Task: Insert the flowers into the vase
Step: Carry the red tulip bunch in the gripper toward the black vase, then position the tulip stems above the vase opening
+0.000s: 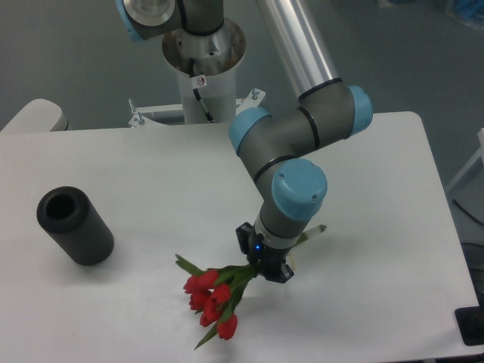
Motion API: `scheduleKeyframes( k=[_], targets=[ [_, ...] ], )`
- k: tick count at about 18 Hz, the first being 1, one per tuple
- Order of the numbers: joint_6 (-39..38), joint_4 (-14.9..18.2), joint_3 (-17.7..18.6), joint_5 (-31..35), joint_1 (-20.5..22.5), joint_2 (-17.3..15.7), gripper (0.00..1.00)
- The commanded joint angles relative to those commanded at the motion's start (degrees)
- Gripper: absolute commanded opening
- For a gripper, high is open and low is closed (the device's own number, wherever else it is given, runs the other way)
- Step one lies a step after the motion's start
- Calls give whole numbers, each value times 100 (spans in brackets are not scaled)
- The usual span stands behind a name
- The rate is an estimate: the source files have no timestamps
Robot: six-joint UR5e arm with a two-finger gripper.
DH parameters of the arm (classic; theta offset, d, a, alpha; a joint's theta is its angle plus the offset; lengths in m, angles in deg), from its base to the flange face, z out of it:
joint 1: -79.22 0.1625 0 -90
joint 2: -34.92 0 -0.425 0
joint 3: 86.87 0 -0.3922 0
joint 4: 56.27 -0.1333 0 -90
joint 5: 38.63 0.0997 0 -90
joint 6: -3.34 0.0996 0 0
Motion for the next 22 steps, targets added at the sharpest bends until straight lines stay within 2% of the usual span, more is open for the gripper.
scheduleKeyframes(
  k=[6,10,17,22],
  targets=[
    [-473,26,123,-852,-17,-220,6],
    [-966,9,114,-1687,-35,-395,2],
    [-1308,-53,70,-3120,-167,-712,2],
    [-1538,-404,123,-3849,-386,-879,3]
  ],
)
